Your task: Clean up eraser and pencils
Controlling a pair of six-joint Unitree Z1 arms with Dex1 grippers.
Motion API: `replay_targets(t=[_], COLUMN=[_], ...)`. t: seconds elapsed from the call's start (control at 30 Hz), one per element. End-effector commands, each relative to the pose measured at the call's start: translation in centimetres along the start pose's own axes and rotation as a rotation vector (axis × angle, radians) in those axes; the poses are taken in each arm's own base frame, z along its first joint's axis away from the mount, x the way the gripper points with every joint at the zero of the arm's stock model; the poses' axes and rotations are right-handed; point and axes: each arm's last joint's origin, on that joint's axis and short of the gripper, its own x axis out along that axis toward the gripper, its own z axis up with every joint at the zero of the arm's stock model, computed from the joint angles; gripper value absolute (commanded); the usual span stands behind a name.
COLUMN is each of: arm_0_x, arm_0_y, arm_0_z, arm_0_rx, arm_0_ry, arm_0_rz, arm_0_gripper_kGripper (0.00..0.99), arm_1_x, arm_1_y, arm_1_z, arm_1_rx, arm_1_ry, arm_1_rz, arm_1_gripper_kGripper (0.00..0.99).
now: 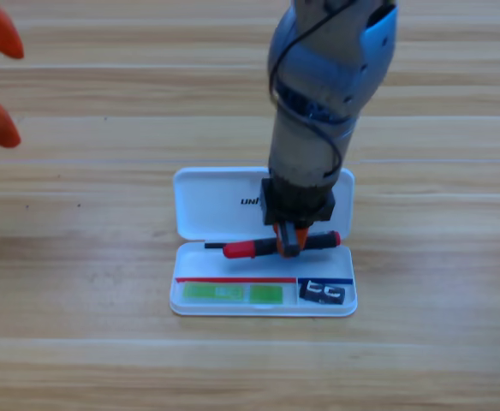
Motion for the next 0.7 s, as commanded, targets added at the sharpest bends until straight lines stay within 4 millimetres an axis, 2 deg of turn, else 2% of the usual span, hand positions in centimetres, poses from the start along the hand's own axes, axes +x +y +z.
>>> replay_targets(t=[0.03,0.37,0.4,0.43,0.5,0.53,0.63,0.7], arm_0_x=[0.8,1.3,1.4,1.4,1.5,1.6,1.9,2.0], arm_0_y=[-0.1,-0.4,-0.4,-0.4,-0.3,-0.3,-0.3,-0.2], arm_0_z=[-1.2,-1.5,-1.5,-1.5,-1.6,-1.5,-1.6,-1.5], arm_0_rx=[-0.031,-0.034,-0.034,-0.033,-0.033,-0.033,-0.032,-0.032], arm_0_ry=[0.014,0.014,0.016,0.018,0.022,0.023,0.027,0.030], arm_0_rz=[-0.007,-0.017,-0.017,-0.019,-0.020,-0.022,-0.027,-0.031], arm_0_gripper_kGripper=[0.990,0.990,0.990,0.990,0.990,0.990,0.990,0.990], arm_1_x=[4.0,3.1,3.0,2.7,2.1,1.6,-1.1,-4.2], arm_1_y=[0.8,1.2,1.4,1.4,1.6,1.7,2.4,3.2], arm_1_z=[1.3,1.4,1.5,1.5,1.5,1.4,1.1,0.5], arm_1_rx=[-0.027,-0.014,-0.015,-0.012,0.001,0.006,0.011,0.017], arm_1_ry=[0.059,0.049,0.046,0.043,0.039,0.029,-0.019,-0.079], arm_1_rz=[0.057,0.071,0.075,0.077,0.077,0.079,0.076,0.071], arm_1_gripper_kGripper=[0.000,0.000,0.025,0.229,0.726,0.861,0.931,0.936])
